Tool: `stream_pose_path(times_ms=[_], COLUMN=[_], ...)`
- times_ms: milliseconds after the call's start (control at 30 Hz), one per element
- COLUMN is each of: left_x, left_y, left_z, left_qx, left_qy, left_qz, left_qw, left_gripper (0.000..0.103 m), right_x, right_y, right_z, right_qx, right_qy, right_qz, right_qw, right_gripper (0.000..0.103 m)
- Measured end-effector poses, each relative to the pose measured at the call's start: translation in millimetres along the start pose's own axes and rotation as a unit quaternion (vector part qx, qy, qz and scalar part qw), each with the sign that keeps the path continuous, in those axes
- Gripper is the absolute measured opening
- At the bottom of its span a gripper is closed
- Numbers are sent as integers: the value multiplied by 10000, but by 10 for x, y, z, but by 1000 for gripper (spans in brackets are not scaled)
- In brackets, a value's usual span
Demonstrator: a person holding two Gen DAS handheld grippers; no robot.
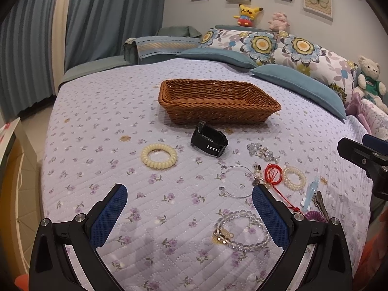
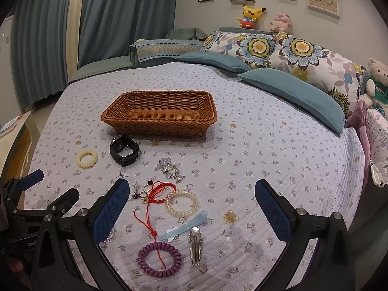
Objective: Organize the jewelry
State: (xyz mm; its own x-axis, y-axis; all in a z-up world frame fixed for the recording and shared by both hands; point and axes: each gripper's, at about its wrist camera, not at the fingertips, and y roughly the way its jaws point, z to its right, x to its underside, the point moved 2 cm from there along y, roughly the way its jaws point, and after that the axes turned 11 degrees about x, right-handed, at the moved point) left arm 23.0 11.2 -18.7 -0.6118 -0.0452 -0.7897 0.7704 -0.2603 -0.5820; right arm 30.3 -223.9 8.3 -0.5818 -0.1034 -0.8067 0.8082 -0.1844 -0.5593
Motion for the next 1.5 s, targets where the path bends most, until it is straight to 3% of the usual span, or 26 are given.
stream_pose_path(times_ms=[1500], left_x=[6], left_y=[2], left_z=[10], left_qx=[46], left_qy=[-5], left_qz=[-4], left_qw=[10000], left_gripper=[102], right_x=[26], right_y=[32], right_z=[10], right_qx=[-73], right_qy=[41], right_qz=[-97], right_qw=[9999], right_gripper=[103])
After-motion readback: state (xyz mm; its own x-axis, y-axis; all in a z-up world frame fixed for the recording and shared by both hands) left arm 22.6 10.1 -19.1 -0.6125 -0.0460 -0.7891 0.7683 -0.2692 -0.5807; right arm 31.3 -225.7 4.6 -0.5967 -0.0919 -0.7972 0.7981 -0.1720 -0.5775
